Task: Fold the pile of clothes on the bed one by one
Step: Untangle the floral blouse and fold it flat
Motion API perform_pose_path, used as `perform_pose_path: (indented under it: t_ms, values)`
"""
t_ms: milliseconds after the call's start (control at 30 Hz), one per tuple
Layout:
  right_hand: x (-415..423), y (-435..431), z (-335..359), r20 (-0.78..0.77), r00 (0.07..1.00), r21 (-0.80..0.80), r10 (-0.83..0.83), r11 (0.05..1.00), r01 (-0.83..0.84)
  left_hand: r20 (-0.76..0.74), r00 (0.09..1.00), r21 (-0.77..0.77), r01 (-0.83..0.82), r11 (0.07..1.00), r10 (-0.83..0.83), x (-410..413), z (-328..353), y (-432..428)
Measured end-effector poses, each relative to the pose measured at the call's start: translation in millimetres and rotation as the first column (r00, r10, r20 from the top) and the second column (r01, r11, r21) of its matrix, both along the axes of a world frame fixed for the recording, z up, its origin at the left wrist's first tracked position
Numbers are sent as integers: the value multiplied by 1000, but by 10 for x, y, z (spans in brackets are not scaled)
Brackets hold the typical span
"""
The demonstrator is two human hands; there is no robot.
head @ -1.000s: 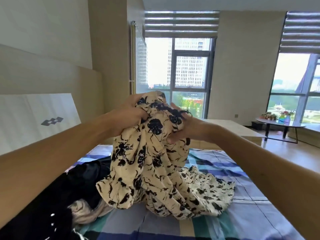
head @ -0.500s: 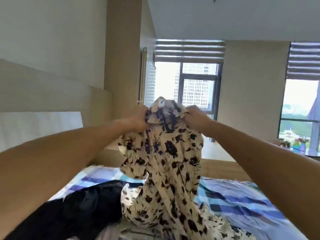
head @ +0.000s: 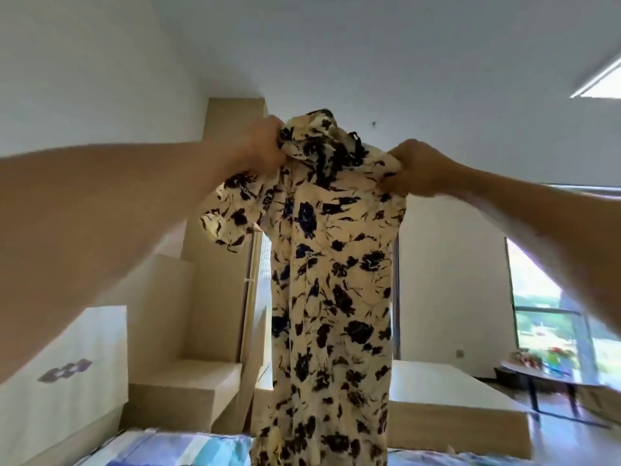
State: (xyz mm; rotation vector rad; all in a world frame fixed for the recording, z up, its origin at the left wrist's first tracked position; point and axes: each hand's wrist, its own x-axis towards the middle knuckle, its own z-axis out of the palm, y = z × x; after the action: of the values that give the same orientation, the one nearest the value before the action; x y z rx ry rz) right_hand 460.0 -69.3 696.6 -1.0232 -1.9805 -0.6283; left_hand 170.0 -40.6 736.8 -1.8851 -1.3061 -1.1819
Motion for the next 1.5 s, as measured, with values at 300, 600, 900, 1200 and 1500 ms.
perform_pose_path:
  t_ms: [300,600,900,1200,1500]
  values:
    - [29,111,-952,-695,695,-345,184,763,-547,-5,978,-315,195,929,-207,250,-808,-485]
    - [156,23,-2919,-580,765,-768,281,124,-628,186,917,-830,339,443,-354,130,-2727,-379]
    - [141,1344,-3966,-35,999,-916,41,398,-48,36,982,-907,111,406,-188,186,-4205,816]
    - [-313,761,-150,-653,681,259,331,943,-211,144,950,177,251,952,-278,311,-283,623]
    - [-228,188,-378,-612,746,129,263,964,-233,-125,959,146,272,951,-255,26,-391,-320]
